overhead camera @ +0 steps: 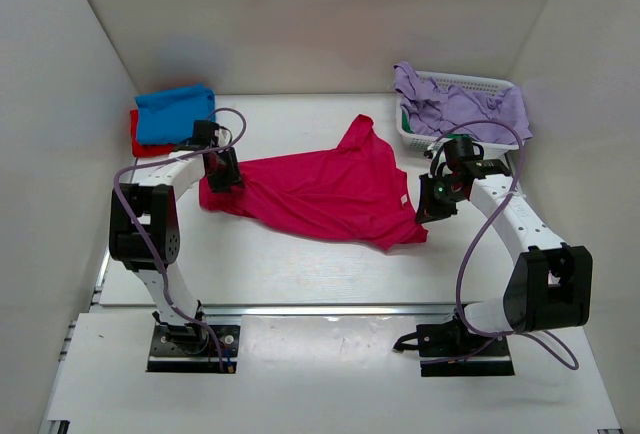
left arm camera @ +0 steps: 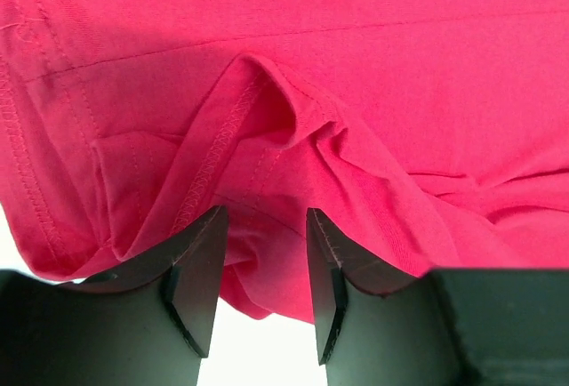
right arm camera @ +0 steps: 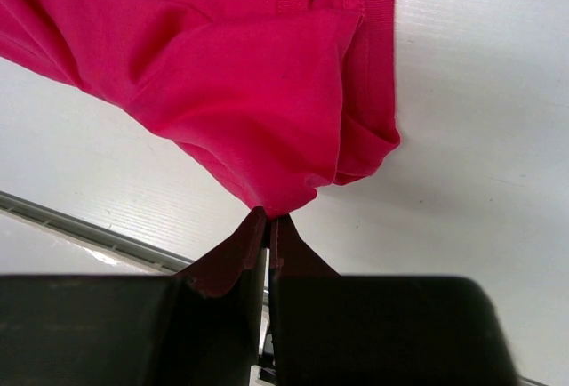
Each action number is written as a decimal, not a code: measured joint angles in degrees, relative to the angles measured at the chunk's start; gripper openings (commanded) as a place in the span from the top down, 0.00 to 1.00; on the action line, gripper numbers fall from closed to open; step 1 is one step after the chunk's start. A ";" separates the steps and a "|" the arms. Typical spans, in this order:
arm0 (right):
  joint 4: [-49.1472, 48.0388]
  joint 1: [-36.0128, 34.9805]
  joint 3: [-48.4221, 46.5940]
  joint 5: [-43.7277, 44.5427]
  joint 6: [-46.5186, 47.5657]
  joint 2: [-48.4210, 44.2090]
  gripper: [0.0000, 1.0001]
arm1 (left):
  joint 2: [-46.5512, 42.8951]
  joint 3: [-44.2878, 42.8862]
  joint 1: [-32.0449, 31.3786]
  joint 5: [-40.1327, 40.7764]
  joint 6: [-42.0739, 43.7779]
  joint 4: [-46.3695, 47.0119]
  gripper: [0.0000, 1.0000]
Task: Fold and stack the t-shirts
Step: Flatten out the tshirt
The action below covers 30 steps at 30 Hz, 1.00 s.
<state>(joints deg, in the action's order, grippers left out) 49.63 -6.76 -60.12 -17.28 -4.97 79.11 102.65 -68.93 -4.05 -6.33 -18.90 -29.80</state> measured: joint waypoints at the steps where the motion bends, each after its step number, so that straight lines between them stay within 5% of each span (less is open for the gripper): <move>1: -0.07 0.00 0.02 -0.07 0.00 0.00 1.00 | 0.00 0.00 0.11 0.20 0.00 -0.04 0.48; 20: -0.61 0.02 0.13 -0.81 0.00 0.00 1.00 | 1.66 -0.02 -0.17 3.58 1.11 -0.24 0.49; 25: -0.61 0.04 0.13 -0.83 0.00 0.00 1.00 | 2.08 -0.02 -0.24 3.34 1.03 0.00 0.72; 28: -0.61 0.02 0.15 -0.83 0.00 0.00 1.00 | 2.03 -0.02 -0.28 2.71 0.81 0.02 0.98; 30: -0.63 0.00 0.20 -0.83 0.00 0.00 0.99 | 1.88 -0.07 -0.28 2.38 0.81 -0.15 1.00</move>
<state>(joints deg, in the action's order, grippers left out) 48.99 -6.76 -59.92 -18.11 -4.97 79.11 104.53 -68.99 -4.34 -3.95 -18.09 -29.95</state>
